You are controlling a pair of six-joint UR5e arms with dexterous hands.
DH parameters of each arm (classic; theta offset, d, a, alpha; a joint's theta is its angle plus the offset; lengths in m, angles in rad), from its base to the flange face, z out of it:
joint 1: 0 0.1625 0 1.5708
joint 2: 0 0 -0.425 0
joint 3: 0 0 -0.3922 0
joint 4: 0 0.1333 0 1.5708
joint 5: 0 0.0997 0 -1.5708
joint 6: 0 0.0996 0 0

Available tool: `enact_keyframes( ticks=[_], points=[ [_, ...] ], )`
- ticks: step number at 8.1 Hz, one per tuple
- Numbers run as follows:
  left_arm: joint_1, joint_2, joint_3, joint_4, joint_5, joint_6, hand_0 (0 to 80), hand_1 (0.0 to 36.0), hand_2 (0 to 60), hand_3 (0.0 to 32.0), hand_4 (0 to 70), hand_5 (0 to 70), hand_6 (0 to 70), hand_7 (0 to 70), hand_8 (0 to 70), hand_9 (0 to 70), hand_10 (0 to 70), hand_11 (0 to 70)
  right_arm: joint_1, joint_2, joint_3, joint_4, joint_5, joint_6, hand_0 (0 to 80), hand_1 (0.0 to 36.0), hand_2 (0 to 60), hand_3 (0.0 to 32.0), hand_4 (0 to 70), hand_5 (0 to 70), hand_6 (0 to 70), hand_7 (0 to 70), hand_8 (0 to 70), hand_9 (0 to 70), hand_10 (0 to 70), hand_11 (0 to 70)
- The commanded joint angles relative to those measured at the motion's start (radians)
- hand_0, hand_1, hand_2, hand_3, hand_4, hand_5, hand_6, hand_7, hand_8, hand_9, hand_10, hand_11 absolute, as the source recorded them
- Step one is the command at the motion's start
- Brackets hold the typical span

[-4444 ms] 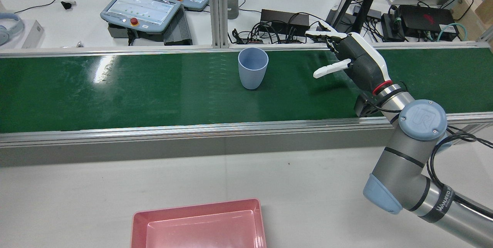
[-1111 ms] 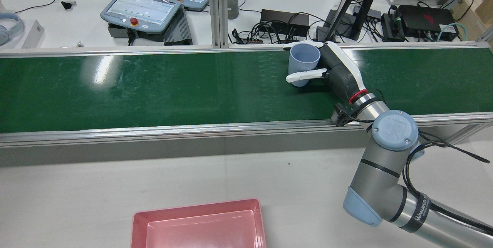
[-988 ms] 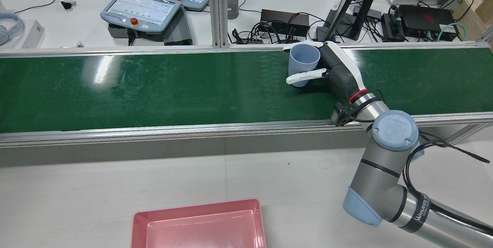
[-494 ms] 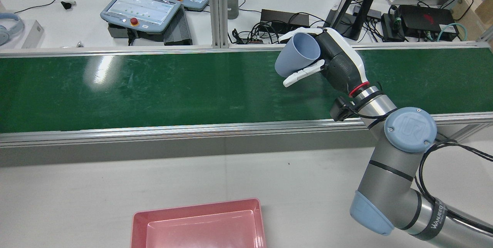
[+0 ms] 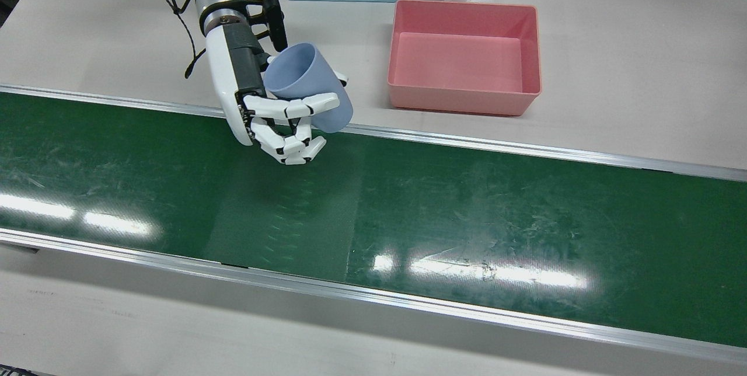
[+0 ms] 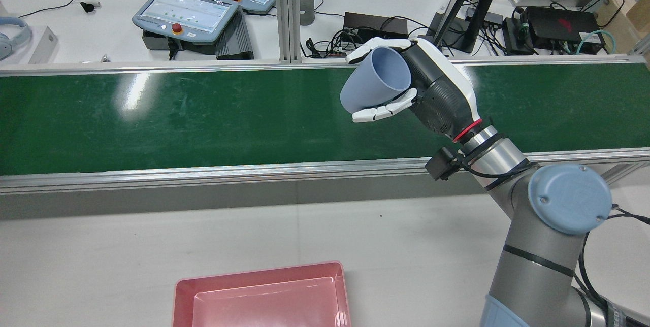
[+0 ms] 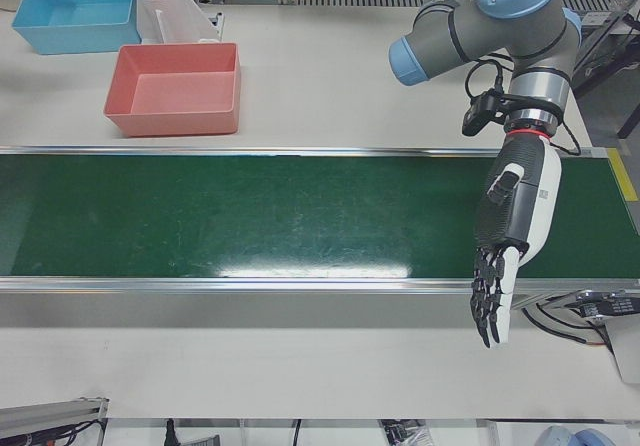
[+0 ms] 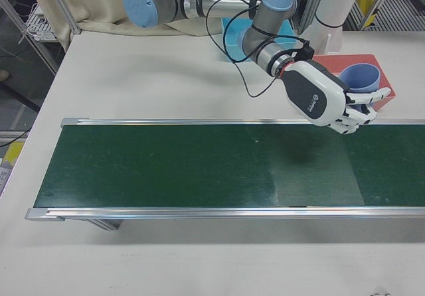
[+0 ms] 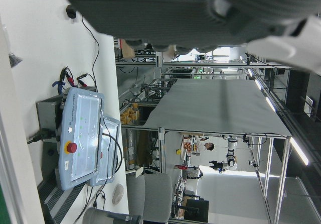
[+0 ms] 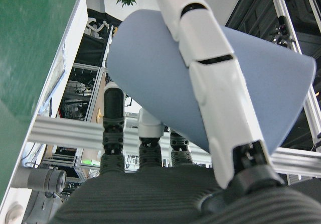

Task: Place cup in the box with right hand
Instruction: 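Carry the cup with the right hand down over the pink tray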

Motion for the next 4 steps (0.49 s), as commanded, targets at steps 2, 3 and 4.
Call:
enact_keyframes(
  ticks=[2,3,4],
  points=[
    [0.000,0.000,0.000,0.000,0.000,0.000,0.0,0.0,0.0,0.0,0.0,0.0,0.0,0.0,0.0,0.0,0.0,0.0,-0.053,-0.070,0.156,-0.112,-0.261,-0.183,80.0,36.0,60.0,0.0,42.6,20.8,29.2,70.0,48.6,70.0,30.0,46.7],
    [0.000,0.000,0.000,0.000,0.000,0.000,0.0,0.0,0.0,0.0,0.0,0.0,0.0,0.0,0.0,0.0,0.0,0.0,0.031,-0.102,0.153,-0.115,-0.358,-0.244,80.0,36.0,60.0,0.0,45.8,21.5,30.2,70.0,50.1,70.0,31.4,48.7],
    [0.000,0.000,0.001,-0.002,0.000,0.000,0.0,0.0,0.0,0.0,0.0,0.0,0.0,0.0,0.0,0.0,0.0,0.0,0.053,-0.098,0.153,-0.116,-0.394,-0.301,80.0,36.0,60.0,0.0,47.8,22.0,32.0,70.0,53.3,70.0,34.7,52.8]
  ],
)
